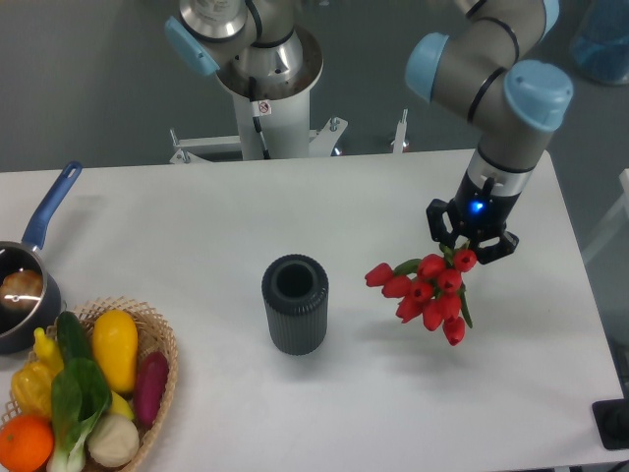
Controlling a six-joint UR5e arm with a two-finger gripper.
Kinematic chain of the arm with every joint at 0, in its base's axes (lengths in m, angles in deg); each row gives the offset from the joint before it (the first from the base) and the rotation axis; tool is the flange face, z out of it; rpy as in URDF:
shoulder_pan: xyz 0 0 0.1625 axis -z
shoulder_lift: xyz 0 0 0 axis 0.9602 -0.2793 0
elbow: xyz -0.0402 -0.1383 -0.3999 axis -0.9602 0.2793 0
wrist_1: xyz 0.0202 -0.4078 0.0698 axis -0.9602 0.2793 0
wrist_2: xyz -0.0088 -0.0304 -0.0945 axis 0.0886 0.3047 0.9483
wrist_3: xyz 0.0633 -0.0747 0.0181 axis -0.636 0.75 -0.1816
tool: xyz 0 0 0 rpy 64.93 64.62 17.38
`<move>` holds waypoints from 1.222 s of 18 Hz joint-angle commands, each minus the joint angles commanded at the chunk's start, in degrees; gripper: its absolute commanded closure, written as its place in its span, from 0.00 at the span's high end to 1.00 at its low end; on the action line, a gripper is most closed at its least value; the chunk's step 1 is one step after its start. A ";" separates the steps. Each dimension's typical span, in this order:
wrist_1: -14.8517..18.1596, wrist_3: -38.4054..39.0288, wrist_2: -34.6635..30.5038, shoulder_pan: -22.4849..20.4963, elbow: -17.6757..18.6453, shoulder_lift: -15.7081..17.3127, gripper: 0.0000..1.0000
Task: Place the flowers on the table
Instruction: 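Lower the held tulips onto the table beside the black vase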
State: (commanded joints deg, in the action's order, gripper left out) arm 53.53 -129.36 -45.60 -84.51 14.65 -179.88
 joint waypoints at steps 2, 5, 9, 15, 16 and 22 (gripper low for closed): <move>0.00 0.00 -0.09 0.09 0.62 -0.09 0.30; -0.17 0.09 -0.44 0.44 1.41 -0.35 0.30; 0.00 0.35 -6.49 2.90 1.41 -0.96 0.30; -0.09 2.11 -7.12 4.92 1.41 -2.10 0.30; -0.26 2.11 -7.12 5.27 1.32 -2.55 0.30; -0.61 2.11 -6.94 6.16 -0.08 -5.18 0.31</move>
State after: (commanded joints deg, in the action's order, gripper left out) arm 52.92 -127.25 -52.55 -78.35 14.57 -185.06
